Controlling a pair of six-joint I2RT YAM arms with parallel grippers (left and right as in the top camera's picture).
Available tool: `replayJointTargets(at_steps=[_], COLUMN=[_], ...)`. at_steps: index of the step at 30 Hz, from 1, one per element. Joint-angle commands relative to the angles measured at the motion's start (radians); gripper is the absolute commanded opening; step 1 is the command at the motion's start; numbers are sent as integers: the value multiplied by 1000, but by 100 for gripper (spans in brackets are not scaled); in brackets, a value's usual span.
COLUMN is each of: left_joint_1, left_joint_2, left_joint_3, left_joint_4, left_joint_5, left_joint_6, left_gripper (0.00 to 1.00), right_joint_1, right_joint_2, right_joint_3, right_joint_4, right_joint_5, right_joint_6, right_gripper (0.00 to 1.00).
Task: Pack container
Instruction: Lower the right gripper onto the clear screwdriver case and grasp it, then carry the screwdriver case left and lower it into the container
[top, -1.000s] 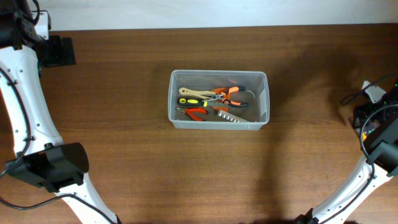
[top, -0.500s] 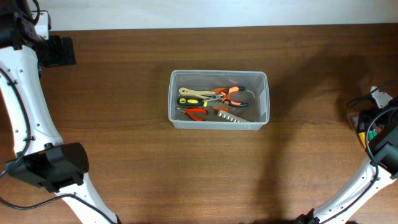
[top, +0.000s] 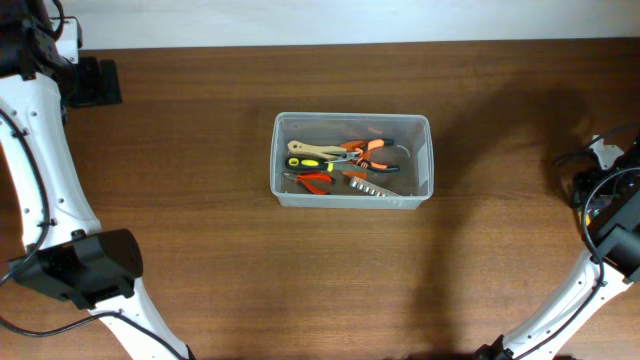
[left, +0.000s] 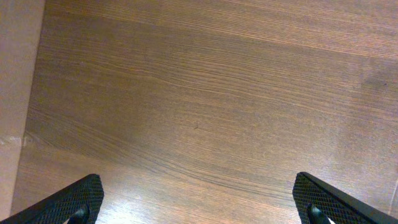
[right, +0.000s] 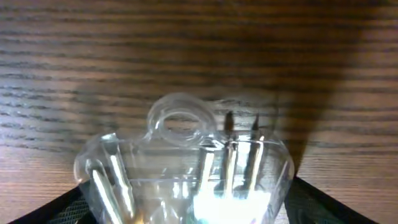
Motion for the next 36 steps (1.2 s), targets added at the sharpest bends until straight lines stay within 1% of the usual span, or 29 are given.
replayJointTargets(at_steps=[1,3,6,9,11,13,18,27,31,33,36], left_joint_1=[3,3,3,3,3,3,3,3,3,3,3], left_joint_2=[5,5,5,5,5,5,5,5,5,5,5], left_joint_3=[-2,-2,-2,-2,-2,-2,-2,-2,-2,-2,-2], left_joint_4=[-1,-1,-1,-1,-1,-1,-1,-1,-1,-1,-1], left_joint_5=[10,10,10,10,10,10,10,10,10,10,10], left_joint_6=[-12,-12,-12,-12,-12,-12,-12,-12,-12,-12,-12], left_gripper=[99,99,99,99,99,99,99,99,99,99,99], right_joint_1=[6,7,6,10,14,19,38,87,120,140,175], right_joint_2=[36,36,36,36,36,36,36,36,36,36,35], right_joint_3=[-42,-42,-42,-42,-42,-42,-42,-37,-19,-2,42], right_joint_4=[6,8,9,8,8,9,11,36,34,32,18], right_joint_5=[-31,-43,-43,-43,-43,-44,-66,-71,-116,-122,-154], right_joint_6=[25,25,47,62,62,62,62,133,141,179,189], right_gripper=[88,85,84,80,80,78,75,74,74,73,70])
